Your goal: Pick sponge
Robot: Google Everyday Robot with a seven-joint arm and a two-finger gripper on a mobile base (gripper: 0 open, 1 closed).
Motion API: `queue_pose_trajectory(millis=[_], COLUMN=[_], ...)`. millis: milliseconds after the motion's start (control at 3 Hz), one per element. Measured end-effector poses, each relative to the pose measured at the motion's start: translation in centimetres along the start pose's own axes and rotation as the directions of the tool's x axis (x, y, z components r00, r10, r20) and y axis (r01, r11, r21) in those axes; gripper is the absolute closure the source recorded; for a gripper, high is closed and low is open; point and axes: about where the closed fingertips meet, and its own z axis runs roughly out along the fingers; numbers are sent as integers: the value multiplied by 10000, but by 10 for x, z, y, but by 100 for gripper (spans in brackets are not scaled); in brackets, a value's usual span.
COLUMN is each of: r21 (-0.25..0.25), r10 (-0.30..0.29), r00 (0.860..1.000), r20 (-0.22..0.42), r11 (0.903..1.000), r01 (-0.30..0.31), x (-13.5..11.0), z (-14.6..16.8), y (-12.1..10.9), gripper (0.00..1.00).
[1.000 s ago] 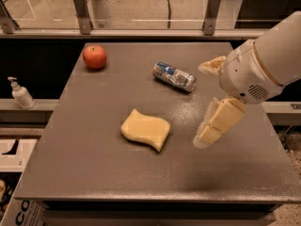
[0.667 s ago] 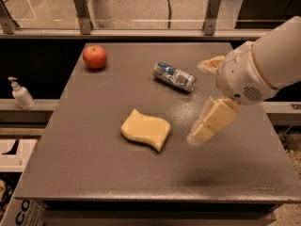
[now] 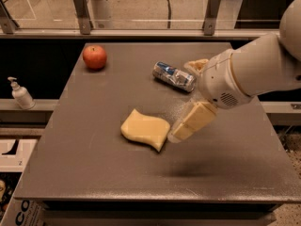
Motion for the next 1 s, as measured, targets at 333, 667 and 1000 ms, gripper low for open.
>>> queue_pose_trajectory(millis=[333, 667, 1000], r21=[-90, -305, -613], r10=[48, 134, 218], r00=[9998, 9995, 9992], r20=[173, 274, 333], r11=[9999, 9995, 9979], r01=[-47, -126, -197], x=[-4, -4, -2], z=[16, 31, 45], y=[3, 12, 23], gripper=[0, 0, 0])
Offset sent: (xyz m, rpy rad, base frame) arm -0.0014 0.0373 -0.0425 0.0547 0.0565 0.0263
